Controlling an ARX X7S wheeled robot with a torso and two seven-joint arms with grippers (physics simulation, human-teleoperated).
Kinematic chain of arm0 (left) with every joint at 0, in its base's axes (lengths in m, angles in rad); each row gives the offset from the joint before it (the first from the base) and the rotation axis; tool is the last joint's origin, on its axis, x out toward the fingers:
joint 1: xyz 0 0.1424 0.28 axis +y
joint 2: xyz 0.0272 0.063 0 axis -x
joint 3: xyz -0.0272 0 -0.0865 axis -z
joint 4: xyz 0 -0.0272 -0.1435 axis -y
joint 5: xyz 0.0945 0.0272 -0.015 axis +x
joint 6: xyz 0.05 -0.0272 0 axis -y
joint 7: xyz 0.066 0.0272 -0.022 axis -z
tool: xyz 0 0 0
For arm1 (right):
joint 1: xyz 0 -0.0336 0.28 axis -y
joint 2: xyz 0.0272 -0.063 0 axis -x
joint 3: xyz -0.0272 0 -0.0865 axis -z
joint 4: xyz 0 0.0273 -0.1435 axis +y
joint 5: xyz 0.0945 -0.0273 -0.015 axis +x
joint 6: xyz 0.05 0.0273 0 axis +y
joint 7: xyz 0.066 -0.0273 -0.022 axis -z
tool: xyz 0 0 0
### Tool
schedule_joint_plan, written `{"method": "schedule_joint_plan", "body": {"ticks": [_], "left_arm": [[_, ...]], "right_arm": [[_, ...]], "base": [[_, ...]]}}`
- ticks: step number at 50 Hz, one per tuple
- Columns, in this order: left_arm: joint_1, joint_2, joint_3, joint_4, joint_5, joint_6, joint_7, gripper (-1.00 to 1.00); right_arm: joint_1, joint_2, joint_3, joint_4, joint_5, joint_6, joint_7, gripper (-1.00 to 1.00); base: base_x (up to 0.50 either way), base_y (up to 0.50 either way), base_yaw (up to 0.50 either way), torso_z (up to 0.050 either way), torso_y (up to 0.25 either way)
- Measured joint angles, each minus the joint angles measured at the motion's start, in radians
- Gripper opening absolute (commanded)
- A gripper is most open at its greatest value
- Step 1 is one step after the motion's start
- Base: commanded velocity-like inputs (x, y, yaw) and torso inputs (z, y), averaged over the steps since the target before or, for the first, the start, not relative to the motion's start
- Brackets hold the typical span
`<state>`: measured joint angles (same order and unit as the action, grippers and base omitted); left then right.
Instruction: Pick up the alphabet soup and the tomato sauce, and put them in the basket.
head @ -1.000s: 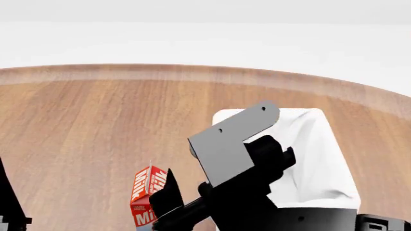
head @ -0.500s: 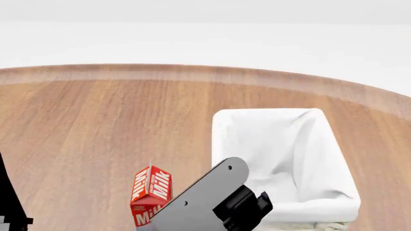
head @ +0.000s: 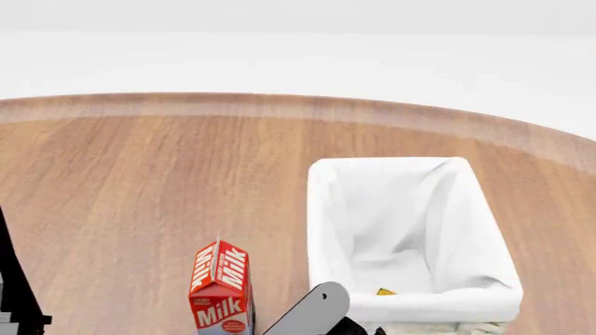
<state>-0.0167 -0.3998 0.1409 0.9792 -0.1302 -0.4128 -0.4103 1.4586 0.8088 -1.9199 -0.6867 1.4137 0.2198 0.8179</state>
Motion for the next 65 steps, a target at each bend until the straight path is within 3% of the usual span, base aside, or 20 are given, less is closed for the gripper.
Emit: {"method": "schedule_joint_plan", "body": {"ticks": [38, 65], "left_arm": [[-0.016, -0.02, 0.022, 0.022, -0.005, -0.032, -0.027, 1.0], [-0.019, -0.032, 0.043, 0.005, -0.004, -0.016, -0.042, 1.0]], "right_arm": [[-0.169, 0.057, -0.119, -0.143, -0.04, 0.038, 0.108, 1.0], [-0.303, 0.043, -0.167, -0.103, -0.114, 0.022, 0.119, 1.0]], "base": [[0.0, 0.0, 0.0, 0.0, 0.0], [0.0, 0.0, 0.0, 0.0, 0.0]]}}
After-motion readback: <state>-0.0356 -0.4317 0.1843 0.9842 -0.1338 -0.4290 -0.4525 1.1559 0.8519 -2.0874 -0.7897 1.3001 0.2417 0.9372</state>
